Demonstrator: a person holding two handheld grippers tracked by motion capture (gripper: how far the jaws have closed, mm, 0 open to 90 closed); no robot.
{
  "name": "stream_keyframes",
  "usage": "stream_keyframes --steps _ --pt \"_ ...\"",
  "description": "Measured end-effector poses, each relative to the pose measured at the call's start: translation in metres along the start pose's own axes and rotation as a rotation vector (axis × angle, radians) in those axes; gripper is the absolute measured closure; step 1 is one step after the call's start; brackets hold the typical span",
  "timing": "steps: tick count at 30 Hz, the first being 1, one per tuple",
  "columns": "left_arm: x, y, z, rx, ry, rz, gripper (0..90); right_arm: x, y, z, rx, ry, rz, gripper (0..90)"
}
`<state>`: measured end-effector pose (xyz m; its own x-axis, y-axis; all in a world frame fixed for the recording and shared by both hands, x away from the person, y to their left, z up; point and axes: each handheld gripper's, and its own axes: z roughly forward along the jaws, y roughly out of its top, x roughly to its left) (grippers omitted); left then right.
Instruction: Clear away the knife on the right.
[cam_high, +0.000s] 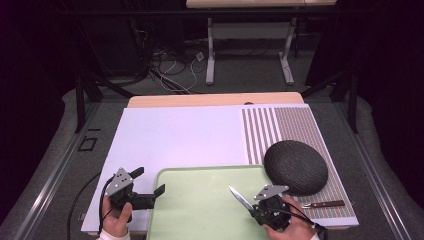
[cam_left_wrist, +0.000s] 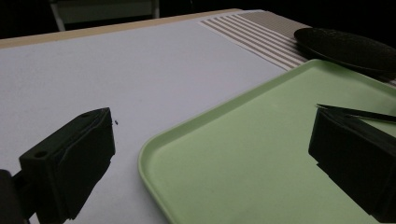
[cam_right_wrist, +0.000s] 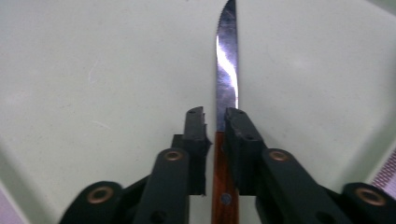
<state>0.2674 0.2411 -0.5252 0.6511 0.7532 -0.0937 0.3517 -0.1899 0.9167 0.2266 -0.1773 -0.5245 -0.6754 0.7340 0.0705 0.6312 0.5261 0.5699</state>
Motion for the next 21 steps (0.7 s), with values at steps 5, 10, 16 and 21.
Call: stream_keyframes --steps 5,10,16,21 --pt "0.000 0.000 0.000 0.000 0.000 -0.001 0.6 0.003 -0.001 0.008 0.022 0.033 -0.025 90.0" --pt "0.000 0.000 0.000 0.000 -0.001 -0.003 0.6 0.005 -0.001 0.015 0.053 0.043 -0.037 90.0" --pt "0.001 0.000 0.000 0.000 -0.001 -0.004 0.6 0.001 -0.001 0.015 0.050 0.029 -0.019 90.0" --pt "0.000 0.000 0.000 0.000 -0.001 -0.003 0.6 -0.003 -0.001 0.014 0.055 0.015 -0.009 90.0"
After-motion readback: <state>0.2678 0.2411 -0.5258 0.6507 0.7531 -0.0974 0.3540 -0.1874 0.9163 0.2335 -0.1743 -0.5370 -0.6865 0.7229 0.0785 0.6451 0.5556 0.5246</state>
